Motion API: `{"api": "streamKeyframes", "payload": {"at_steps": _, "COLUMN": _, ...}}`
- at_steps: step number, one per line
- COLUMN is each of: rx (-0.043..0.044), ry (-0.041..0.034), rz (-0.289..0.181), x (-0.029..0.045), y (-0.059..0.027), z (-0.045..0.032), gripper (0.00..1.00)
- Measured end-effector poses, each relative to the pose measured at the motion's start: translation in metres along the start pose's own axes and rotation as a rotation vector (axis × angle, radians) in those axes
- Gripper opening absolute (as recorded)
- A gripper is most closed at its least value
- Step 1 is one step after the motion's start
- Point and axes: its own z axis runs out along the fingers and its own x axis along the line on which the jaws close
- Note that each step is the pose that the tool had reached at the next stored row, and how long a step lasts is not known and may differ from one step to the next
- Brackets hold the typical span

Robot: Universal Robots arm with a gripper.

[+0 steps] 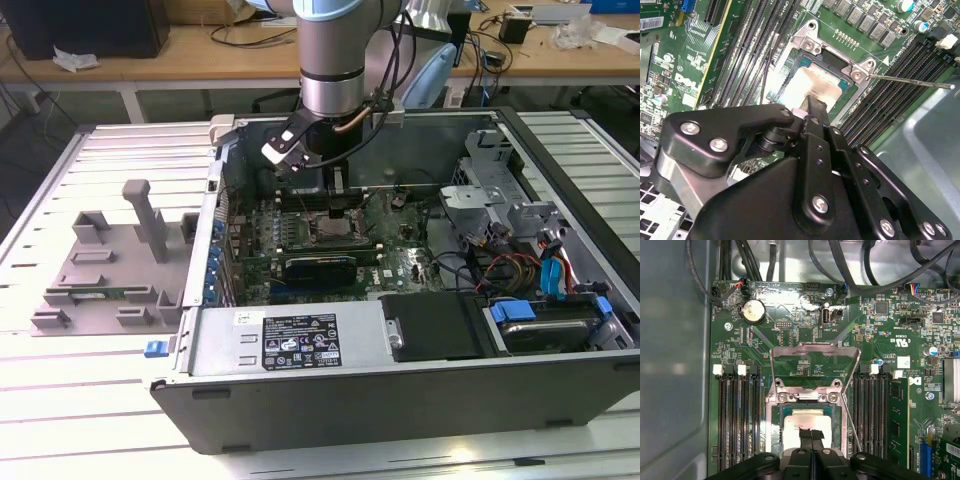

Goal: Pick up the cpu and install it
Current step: 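Place the cpu into insertion slot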

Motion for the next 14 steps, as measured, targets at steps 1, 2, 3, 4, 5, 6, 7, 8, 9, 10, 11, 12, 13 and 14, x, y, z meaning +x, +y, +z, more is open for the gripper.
{"api": "streamKeyframes", "payload": {"at_steps": 1, "rx": 0.0000, "ry": 0.0000, "rz": 0.000, "x": 0.0000, "y": 0.0000, "z": 0.0000, "gripper": 0.11}}
{"api": "streamKeyframes", "payload": {"at_steps": 2, "rx": 0.0000, "ry": -0.0001, "rz": 0.000, "x": 0.0000, "y": 0.0000, "z": 0.0000, "gripper": 0.11}}
{"api": "streamKeyframes", "payload": {"at_steps": 3, "rx": 0.0002, "ry": -0.0016, "rz": 0.000, "x": 0.0002, "y": 0.0000, "z": -0.0008, "gripper": 0.11}}
{"api": "streamKeyframes", "payload": {"at_steps": 4, "rx": 0.0000, "ry": -0.0016, "rz": 0.000, "x": 0.0001, "y": 0.0003, "z": -0.0050, "gripper": 0.11}}
{"api": "streamKeyframes", "payload": {"at_steps": 5, "rx": 0.0000, "ry": -0.0018, "rz": 0.000, "x": -0.0003, "y": 0.0005, "z": -0.0105, "gripper": 0.11}}
{"api": "streamKeyframes", "payload": {"at_steps": 6, "rx": 0.0001, "ry": -0.0021, "rz": 0.000, "x": -0.0005, "y": 0.0007, "z": -0.0151, "gripper": 0.11}}
{"api": "streamKeyframes", "payload": {"at_steps": 7, "rx": 0.0000, "ry": -0.0021, "rz": 0.000, "x": -0.0006, "y": 0.0008, "z": -0.0172, "gripper": 0.11}}
{"api": "streamKeyframes", "payload": {"at_steps": 8, "rx": 0.0000, "ry": -0.0022, "rz": 0.000, "x": -0.0007, "y": 0.0009, "z": -0.0178, "gripper": 0.11}}
{"api": "streamKeyframes", "payload": {"at_steps": 9, "rx": -0.0002, "ry": -0.0019, "rz": 0.000, "x": -0.0006, "y": 0.0009, "z": -0.0179, "gripper": 0.11}}
{"api": "streamKeyframes", "payload": {"at_steps": 10, "rx": 0.0000, "ry": -0.0022, "rz": 0.000, "x": -0.0007, "y": 0.0009, "z": -0.0181, "gripper": 0.11}}
{"api": "streamKeyframes", "payload": {"at_steps": 11, "rx": -0.0001, "ry": -0.0022, "rz": 0.000, "x": -0.0007, "y": 0.0009, "z": -0.0182, "gripper": 0.11}}
{"api": "streamKeyframes", "payload": {"at_steps": 12, "rx": 0.0000, "ry": -0.0023, "rz": 0.000, "x": -0.0007, "y": 0.0009, "z": -0.0185, "gripper": 0.11}}
{"api": "streamKeyframes", "payload": {"at_steps": 13, "rx": 0.0000, "ry": -0.0023, "rz": 0.000, "x": -0.0007, "y": 0.0009, "z": -0.0189, "gripper": 0.11}}
{"api": "streamKeyframes", "payload": {"at_steps": 14, "rx": 0.0000, "ry": -0.0023, "rz": 0.000, "x": -0.0007, "y": 0.0009, "z": -0.0191, "gripper": 0.11}}
